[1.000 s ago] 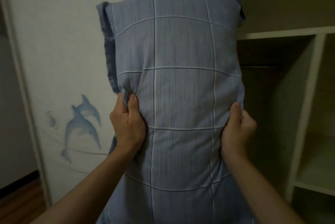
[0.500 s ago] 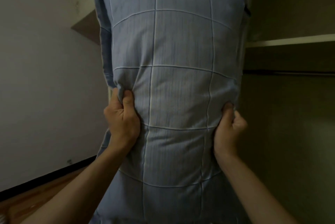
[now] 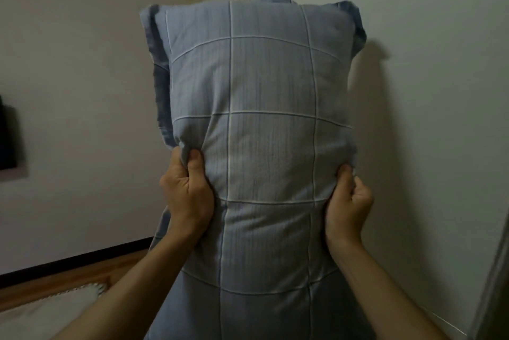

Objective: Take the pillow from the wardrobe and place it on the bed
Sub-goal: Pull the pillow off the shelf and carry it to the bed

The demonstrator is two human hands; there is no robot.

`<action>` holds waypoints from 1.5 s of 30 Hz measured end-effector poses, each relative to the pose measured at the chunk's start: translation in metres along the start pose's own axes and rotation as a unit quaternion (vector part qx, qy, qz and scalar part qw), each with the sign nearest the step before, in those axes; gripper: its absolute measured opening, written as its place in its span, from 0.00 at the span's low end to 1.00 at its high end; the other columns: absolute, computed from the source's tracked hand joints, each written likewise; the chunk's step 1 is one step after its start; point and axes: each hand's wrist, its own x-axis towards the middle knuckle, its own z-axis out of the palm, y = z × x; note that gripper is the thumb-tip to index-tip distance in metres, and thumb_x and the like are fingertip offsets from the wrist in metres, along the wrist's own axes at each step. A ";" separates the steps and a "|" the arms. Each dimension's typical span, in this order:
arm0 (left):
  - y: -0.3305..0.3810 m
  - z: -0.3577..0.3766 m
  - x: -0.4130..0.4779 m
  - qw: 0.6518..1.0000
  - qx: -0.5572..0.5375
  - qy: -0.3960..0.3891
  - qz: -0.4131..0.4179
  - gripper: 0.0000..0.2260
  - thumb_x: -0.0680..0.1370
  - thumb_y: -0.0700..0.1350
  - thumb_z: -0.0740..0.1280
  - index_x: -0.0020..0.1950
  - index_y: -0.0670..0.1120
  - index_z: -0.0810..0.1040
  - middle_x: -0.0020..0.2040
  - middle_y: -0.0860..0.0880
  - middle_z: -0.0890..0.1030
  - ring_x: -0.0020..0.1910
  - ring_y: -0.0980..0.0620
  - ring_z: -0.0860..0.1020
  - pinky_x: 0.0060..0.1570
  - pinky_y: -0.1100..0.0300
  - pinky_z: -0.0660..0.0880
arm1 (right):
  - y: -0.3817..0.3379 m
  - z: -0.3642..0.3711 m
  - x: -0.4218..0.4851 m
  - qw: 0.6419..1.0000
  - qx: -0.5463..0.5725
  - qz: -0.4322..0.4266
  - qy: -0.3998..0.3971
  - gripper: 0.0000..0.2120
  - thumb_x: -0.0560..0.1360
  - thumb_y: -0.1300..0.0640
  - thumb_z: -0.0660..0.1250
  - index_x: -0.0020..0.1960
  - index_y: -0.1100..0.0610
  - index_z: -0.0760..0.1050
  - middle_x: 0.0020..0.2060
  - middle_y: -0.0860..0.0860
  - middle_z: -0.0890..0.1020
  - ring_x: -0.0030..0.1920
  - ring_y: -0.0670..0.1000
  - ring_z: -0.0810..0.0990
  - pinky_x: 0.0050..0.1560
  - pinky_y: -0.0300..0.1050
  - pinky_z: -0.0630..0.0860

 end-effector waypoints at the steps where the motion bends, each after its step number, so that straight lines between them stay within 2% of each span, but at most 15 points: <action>1: -0.007 -0.001 0.005 1.000 0.009 0.005 0.001 0.10 0.81 0.52 0.57 0.44 0.55 0.74 0.39 0.52 0.77 0.38 0.56 0.75 0.41 0.48 0.74 | 0.008 0.010 0.001 1.000 -0.002 0.006 -0.004 0.23 0.80 0.53 0.60 0.28 0.51 0.60 0.24 0.47 0.64 0.24 0.41 0.62 0.27 0.43 0.60; 3: -0.022 0.001 0.015 0.999 0.028 0.019 0.002 0.10 0.82 0.52 0.57 0.45 0.52 0.75 0.38 0.56 0.77 0.36 0.60 0.74 0.39 0.50 0.73 | 0.025 0.031 0.005 1.000 0.012 0.014 -0.016 0.23 0.80 0.54 0.60 0.27 0.51 0.60 0.23 0.47 0.63 0.23 0.41 0.62 0.27 0.42 0.60; 7: -0.050 0.008 0.030 0.997 0.059 0.043 0.009 0.09 0.82 0.51 0.57 0.49 0.51 0.75 0.40 0.60 0.77 0.38 0.66 0.75 0.41 0.60 0.72 | 0.062 0.066 0.017 0.998 0.028 0.027 -0.043 0.23 0.81 0.53 0.60 0.27 0.53 0.62 0.23 0.48 0.65 0.22 0.41 0.64 0.25 0.38 0.60; 11: -0.075 0.020 0.050 0.993 0.095 0.066 0.015 0.10 0.82 0.50 0.56 0.48 0.48 0.75 0.40 0.58 0.77 0.38 0.65 0.74 0.40 0.60 0.72 | 0.099 0.107 0.036 0.995 0.047 0.048 -0.080 0.22 0.80 0.53 0.60 0.28 0.54 0.64 0.24 0.49 0.68 0.24 0.40 0.65 0.28 0.42 0.62; 14: -0.090 0.019 0.062 0.990 0.115 0.084 0.016 0.10 0.82 0.50 0.56 0.49 0.50 0.75 0.41 0.58 0.78 0.40 0.65 0.75 0.43 0.61 0.73 | 0.116 0.132 0.040 0.992 0.061 0.046 -0.103 0.22 0.81 0.55 0.60 0.29 0.53 0.66 0.25 0.47 0.68 0.24 0.38 0.67 0.28 0.35 0.63; 18: -0.120 0.005 0.080 0.985 0.139 0.100 0.004 0.11 0.82 0.51 0.56 0.47 0.48 0.75 0.39 0.55 0.77 0.39 0.60 0.74 0.43 0.53 0.74 | 0.137 0.168 0.028 0.986 0.078 0.067 -0.131 0.22 0.82 0.55 0.59 0.28 0.51 0.65 0.25 0.47 0.68 0.25 0.40 0.67 0.27 0.34 0.63; 21: -0.147 -0.011 0.096 0.982 0.154 0.112 0.002 0.13 0.82 0.52 0.56 0.46 0.47 0.75 0.39 0.55 0.77 0.38 0.61 0.74 0.42 0.55 0.74 | 0.152 0.202 0.015 0.981 0.100 0.084 -0.141 0.23 0.81 0.56 0.60 0.27 0.49 0.63 0.23 0.43 0.66 0.23 0.38 0.67 0.26 0.29 0.63; 25: -0.187 -0.039 0.121 0.978 0.166 0.126 0.000 0.13 0.82 0.53 0.56 0.49 0.48 0.76 0.41 0.55 0.78 0.41 0.58 0.76 0.45 0.54 0.77 | 0.171 0.252 -0.010 0.975 0.093 0.110 -0.170 0.24 0.82 0.51 0.59 0.27 0.52 0.64 0.23 0.47 0.68 0.23 0.40 0.65 0.26 0.36 0.65; 27: -0.207 -0.055 0.137 0.976 0.173 0.131 0.001 0.13 0.82 0.53 0.56 0.49 0.49 0.76 0.41 0.56 0.78 0.41 0.59 0.76 0.46 0.53 0.77 | 0.181 0.278 -0.024 0.973 0.091 0.116 -0.179 0.23 0.82 0.50 0.59 0.29 0.55 0.65 0.25 0.53 0.69 0.26 0.47 0.67 0.27 0.44 0.65; 29: -0.225 -0.070 0.153 0.976 0.174 0.133 -0.004 0.11 0.82 0.54 0.56 0.48 0.52 0.75 0.41 0.57 0.78 0.41 0.60 0.76 0.45 0.53 0.78 | 0.189 0.305 -0.034 0.970 0.092 0.117 -0.190 0.23 0.82 0.51 0.59 0.30 0.57 0.66 0.26 0.56 0.67 0.27 0.50 0.66 0.28 0.48 0.65; 32: -0.245 -0.088 0.177 0.975 0.173 0.136 -0.018 0.10 0.82 0.54 0.56 0.48 0.57 0.75 0.42 0.58 0.79 0.42 0.62 0.77 0.46 0.56 0.78 | 0.197 0.345 -0.045 0.970 0.089 0.119 -0.193 0.23 0.82 0.51 0.59 0.29 0.55 0.63 0.25 0.51 0.64 0.25 0.44 0.62 0.29 0.44 0.61; 36: -0.274 -0.115 0.203 0.967 0.199 0.156 -0.034 0.11 0.82 0.54 0.56 0.54 0.55 0.76 0.47 0.59 0.80 0.47 0.62 0.78 0.50 0.57 0.77 | 0.211 0.397 -0.067 0.968 0.092 0.118 -0.203 0.24 0.82 0.53 0.59 0.28 0.54 0.61 0.24 0.48 0.63 0.23 0.41 0.63 0.26 0.39 0.59; 39: -0.300 -0.131 0.217 0.960 0.217 0.169 -0.045 0.15 0.82 0.54 0.56 0.53 0.47 0.77 0.44 0.54 0.80 0.45 0.56 0.78 0.48 0.52 0.78 | 0.230 0.429 -0.080 0.962 0.095 0.132 -0.218 0.23 0.82 0.52 0.59 0.29 0.55 0.62 0.24 0.49 0.65 0.22 0.41 0.64 0.25 0.36 0.60; 42: -0.327 -0.143 0.228 0.952 0.240 0.184 -0.045 0.15 0.82 0.54 0.56 0.52 0.46 0.77 0.41 0.57 0.78 0.41 0.60 0.76 0.45 0.55 0.77 | 0.251 0.461 -0.094 0.956 0.104 0.148 -0.232 0.24 0.82 0.52 0.59 0.28 0.54 0.61 0.23 0.47 0.64 0.21 0.40 0.64 0.23 0.32 0.59; 45: -0.355 -0.154 0.239 0.939 0.275 0.201 -0.046 0.14 0.82 0.53 0.56 0.50 0.47 0.76 0.41 0.55 0.78 0.41 0.61 0.76 0.44 0.57 0.76 | 0.278 0.496 -0.110 0.941 0.131 0.177 -0.256 0.24 0.81 0.52 0.59 0.27 0.51 0.59 0.19 0.44 0.65 0.21 0.40 0.63 0.22 0.32 0.59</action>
